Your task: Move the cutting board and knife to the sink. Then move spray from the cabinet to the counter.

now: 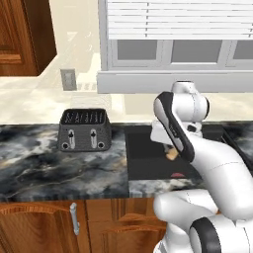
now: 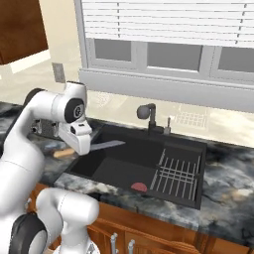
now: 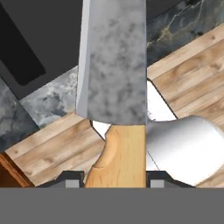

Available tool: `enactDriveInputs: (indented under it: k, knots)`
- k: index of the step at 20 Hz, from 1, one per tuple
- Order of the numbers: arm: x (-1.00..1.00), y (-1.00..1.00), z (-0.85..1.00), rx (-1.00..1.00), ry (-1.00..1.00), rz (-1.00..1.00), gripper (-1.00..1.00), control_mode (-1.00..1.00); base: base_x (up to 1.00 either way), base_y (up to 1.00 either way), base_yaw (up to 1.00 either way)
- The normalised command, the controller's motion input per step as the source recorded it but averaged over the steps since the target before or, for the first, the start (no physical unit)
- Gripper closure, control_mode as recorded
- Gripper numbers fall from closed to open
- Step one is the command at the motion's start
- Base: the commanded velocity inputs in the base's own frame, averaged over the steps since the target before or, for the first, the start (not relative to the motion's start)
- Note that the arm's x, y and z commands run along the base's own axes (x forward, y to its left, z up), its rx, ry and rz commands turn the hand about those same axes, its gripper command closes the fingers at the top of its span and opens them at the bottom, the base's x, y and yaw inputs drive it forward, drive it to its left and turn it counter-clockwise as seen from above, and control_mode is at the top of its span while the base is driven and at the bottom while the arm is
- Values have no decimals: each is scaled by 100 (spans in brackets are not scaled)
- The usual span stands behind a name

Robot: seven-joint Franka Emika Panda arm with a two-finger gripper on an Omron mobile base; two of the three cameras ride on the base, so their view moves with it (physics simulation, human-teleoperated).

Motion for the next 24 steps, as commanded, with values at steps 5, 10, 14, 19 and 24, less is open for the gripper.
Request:
enactDriveInputs:
  k: [5,10,14,19,24]
  knots:
    - [52,0,-48,1,0,-2,100,-100,0,0,0]
    - [57,0,-46,0,0,-3,100,-100,0,0,0]
    - [56,-2,-35,0,3,-3,100,-100,0,0,0]
    - [39,-10,-13,2,12,0,100,-100,0,0,0]
    - [39,-10,-25,0,11,-2,100,-100,0,0,0]
